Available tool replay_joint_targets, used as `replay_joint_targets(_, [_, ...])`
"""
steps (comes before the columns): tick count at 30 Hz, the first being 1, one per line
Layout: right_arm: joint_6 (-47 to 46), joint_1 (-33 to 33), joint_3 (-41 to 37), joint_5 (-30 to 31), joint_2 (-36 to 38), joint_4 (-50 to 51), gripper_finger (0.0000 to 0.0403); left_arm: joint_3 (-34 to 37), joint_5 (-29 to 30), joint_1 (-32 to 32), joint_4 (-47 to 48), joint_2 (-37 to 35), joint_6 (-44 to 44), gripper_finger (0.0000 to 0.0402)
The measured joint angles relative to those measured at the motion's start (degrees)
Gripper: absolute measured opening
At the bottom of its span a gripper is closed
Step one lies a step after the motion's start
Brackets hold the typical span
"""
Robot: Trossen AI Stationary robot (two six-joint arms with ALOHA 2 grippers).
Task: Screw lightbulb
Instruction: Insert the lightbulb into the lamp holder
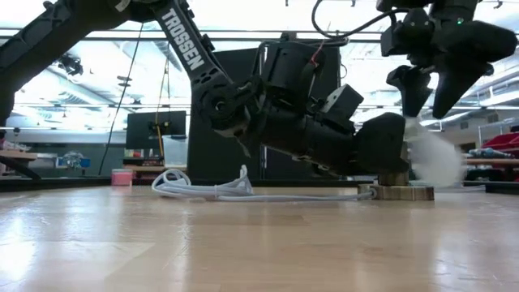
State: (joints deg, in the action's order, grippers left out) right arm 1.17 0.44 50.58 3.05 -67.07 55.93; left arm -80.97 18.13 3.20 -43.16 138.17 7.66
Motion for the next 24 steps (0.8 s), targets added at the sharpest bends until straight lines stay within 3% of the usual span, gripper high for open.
replay_joint_targets(6, [-3.30, -0.03, 0.01, 0.69, 0.41, 0.94, 0.0347, -0.02, 0.09, -0.07, 0.67, 0.02, 0.04, 0.0198])
replay_joint_targets(10, [-12.13, 0.03, 0.00, 2.31, 2.68, 6.03, 0.0347, -0.05, 0.10, -0.11, 1.94, -0.07, 0.72, 0.0198])
replay_joint_targets(16, [-17.94, 4.33, -1.37, -0.92, 2.27, 9.04, 0.0347, -0.01, -1.14, -0.15, 2.67, -0.44, 0.47, 0.0200])
replay_joint_targets(24, [-20.37, 5.39, -9.48, -2.45, -1.23, 10.39, 0.0347, 0.24, -2.27, -0.09, 5.20, -0.66, 0.19, 0.0219])
